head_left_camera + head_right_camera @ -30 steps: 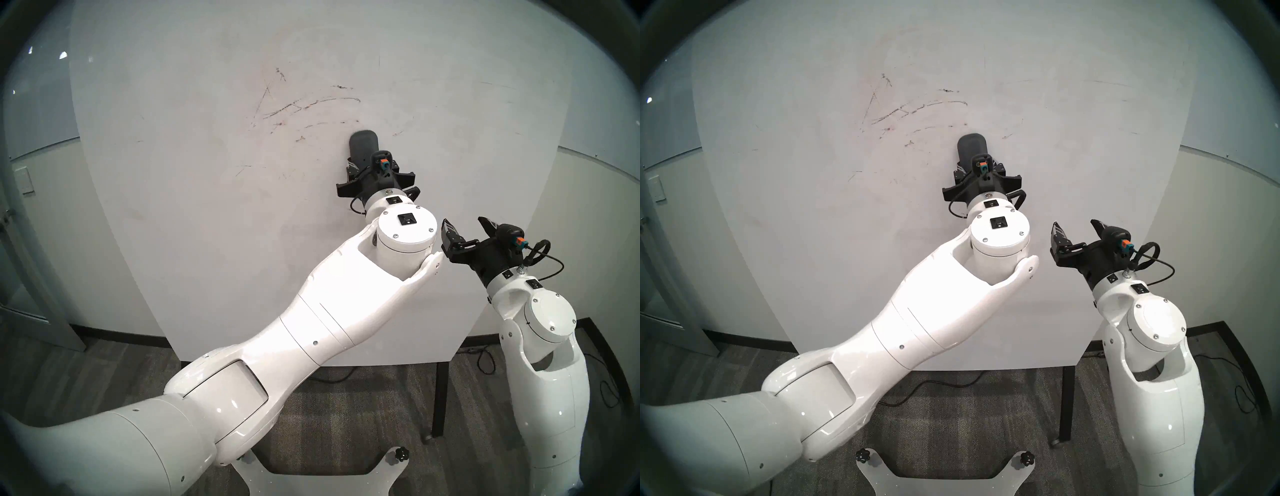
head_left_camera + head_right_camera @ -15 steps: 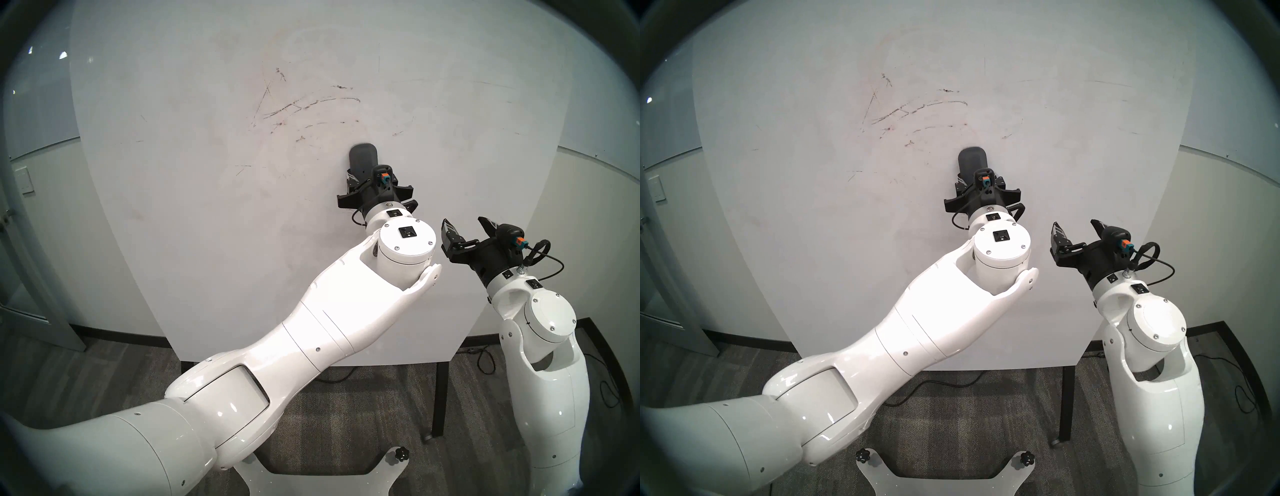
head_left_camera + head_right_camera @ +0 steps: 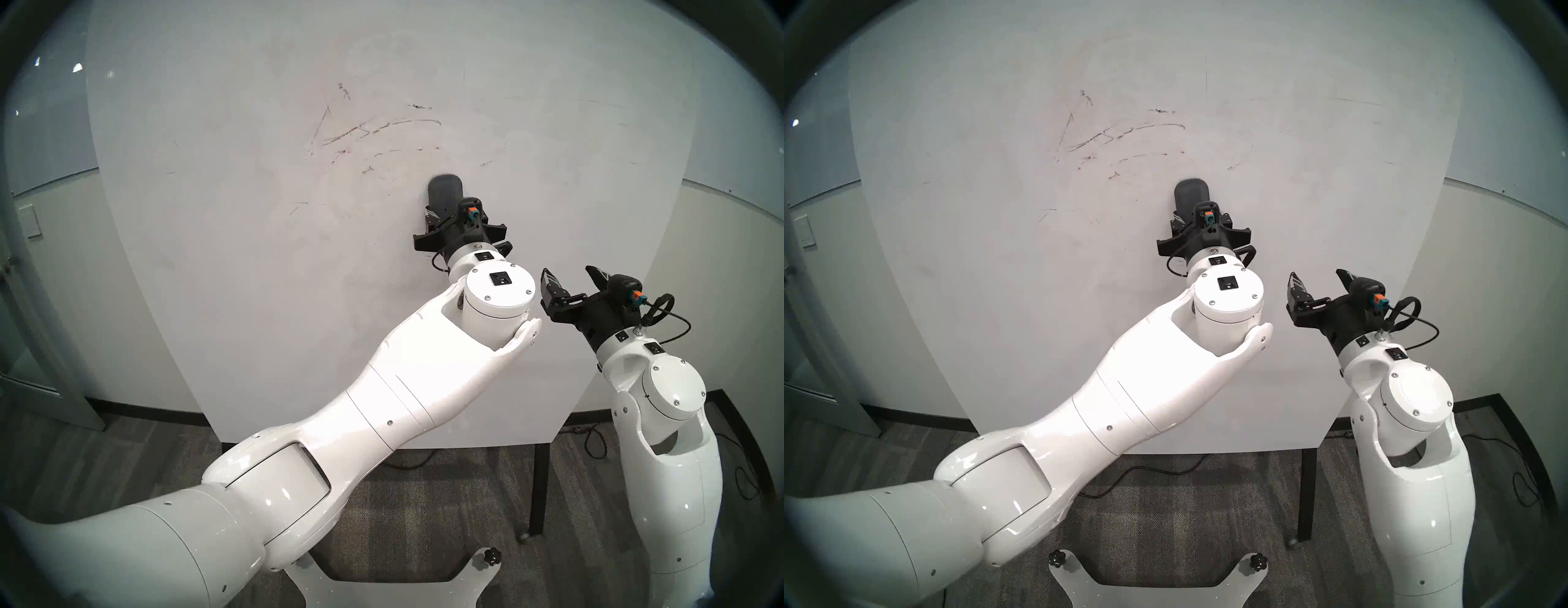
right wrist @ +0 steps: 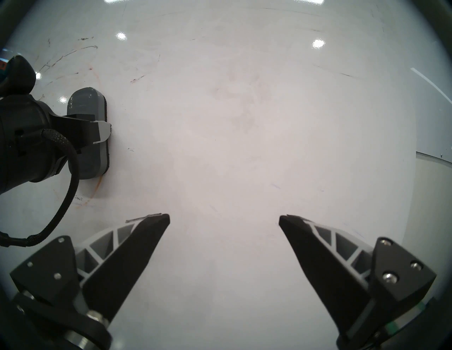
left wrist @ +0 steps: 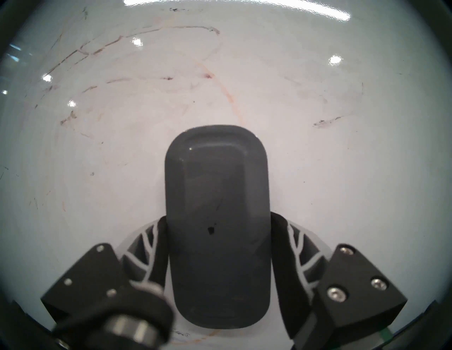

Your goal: Erase all marks on the whiteboard with the eraser

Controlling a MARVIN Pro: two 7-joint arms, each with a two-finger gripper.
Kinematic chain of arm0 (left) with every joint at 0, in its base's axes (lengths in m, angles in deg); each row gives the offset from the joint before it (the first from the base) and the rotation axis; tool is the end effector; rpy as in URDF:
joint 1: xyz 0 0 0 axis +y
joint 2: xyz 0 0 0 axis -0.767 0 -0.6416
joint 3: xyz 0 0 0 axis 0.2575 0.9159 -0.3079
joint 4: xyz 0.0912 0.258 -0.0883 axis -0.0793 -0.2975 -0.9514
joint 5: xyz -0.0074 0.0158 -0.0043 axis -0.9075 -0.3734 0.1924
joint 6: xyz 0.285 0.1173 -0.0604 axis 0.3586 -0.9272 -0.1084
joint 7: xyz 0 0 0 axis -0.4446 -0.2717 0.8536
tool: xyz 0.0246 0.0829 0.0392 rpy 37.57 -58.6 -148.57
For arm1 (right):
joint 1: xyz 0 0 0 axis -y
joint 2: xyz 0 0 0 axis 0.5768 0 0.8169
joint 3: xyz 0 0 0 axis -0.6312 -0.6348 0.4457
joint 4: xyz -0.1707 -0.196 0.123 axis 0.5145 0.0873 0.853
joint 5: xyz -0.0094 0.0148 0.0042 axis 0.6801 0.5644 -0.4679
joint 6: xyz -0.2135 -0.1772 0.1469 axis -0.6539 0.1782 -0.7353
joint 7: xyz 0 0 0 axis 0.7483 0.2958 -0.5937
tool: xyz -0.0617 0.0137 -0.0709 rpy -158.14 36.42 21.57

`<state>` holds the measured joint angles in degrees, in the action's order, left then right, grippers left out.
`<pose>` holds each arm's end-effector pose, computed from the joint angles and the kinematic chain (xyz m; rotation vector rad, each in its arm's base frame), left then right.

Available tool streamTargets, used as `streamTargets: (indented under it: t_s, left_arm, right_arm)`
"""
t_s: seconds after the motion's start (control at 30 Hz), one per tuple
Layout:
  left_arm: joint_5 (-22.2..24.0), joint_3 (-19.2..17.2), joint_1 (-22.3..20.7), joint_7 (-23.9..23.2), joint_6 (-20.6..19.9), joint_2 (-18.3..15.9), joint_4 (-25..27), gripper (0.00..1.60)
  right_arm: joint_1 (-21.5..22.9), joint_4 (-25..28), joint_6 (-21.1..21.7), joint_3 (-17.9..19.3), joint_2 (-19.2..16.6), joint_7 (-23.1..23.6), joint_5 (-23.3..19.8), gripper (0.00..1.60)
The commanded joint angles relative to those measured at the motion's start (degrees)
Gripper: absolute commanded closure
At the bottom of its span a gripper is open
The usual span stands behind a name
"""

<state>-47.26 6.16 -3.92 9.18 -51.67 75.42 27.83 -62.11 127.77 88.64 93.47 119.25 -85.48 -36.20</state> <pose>0.4719 -0.2851 -0.0664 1.9417 0.2550 2.4203 0.3650 -0.0882 -0.1242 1.9829 0.1973 2.3805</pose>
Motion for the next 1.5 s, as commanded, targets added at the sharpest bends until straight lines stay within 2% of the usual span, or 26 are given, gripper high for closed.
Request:
streamTargets:
  t_s: [0.0, 0.1, 0.17, 0.2, 0.23, 0.27, 0.4, 0.47, 0.57, 0.83, 1.03, 1.47]
  left_arm:
    - [-0.77, -3.61, -6.17, -0.09, -0.60, -0.49, 1.79, 1.60]
    - [-1.67, -4.28, -5.43, -0.39, -0.96, -0.02, 3.18, 1.60]
    - [-1.09, -3.69, -6.85, 0.11, -1.38, -0.14, 3.76, 1.60]
    - [-1.91, -4.47, -5.68, -0.26, -1.73, 0.38, 4.87, 1.60]
    - [-1.22, -3.77, -7.02, 0.16, -1.74, 0.02, 4.52, 1.60]
    - [-2.12, -4.63, -5.60, -0.27, -2.03, 0.58, 5.61, 1.60]
    - [-1.48, -4.18, -7.31, 0.04, -2.48, 0.40, 6.47, 1.60]
    - [-2.32, -5.04, -6.16, -0.37, -2.82, 0.87, 7.82, 1.60]
    - [-1.81, -4.70, -7.89, -0.11, -2.91, 0.43, 8.12, 1.60]
    - [-2.16, -5.41, -8.78, -0.41, -4.06, 0.32, 9.04, 1.60]
    - [-1.21, -5.25, -7.39, -0.72, -5.33, 0.74, 8.20, 1.60]
    - [-0.56, -2.50, -3.13, -1.30, -3.71, 1.77, 2.36, 1.60]
  right_arm:
    - [0.49, 1.16, -0.40, -0.14, -0.06, 0.14, 0.01, 0.00]
    - [0.49, 1.15, -0.39, -0.14, -0.06, 0.14, 0.01, 0.00]
    - [0.50, 1.13, -0.37, -0.14, -0.06, 0.14, 0.00, 0.00]
    - [0.51, 1.12, -0.37, -0.14, -0.06, 0.14, 0.00, 0.00]
    - [0.51, 1.12, -0.37, -0.14, -0.06, 0.14, 0.00, 0.00]
    - [0.51, 1.11, -0.37, -0.14, -0.06, 0.14, 0.00, 0.00]
    - [0.52, 1.10, -0.36, -0.14, -0.06, 0.14, 0.00, 0.00]
    - [0.51, 1.10, -0.36, -0.14, -0.06, 0.14, 0.00, 0.00]
    - [0.51, 1.12, -0.37, -0.14, -0.06, 0.14, 0.00, 0.00]
    - [0.46, 1.22, -0.44, -0.15, -0.05, 0.14, 0.02, 0.00]
    - [0.41, 1.29, -0.51, -0.15, -0.04, 0.13, 0.05, 0.00]
    - [0.43, 1.26, -0.48, -0.15, -0.05, 0.13, 0.04, 0.00]
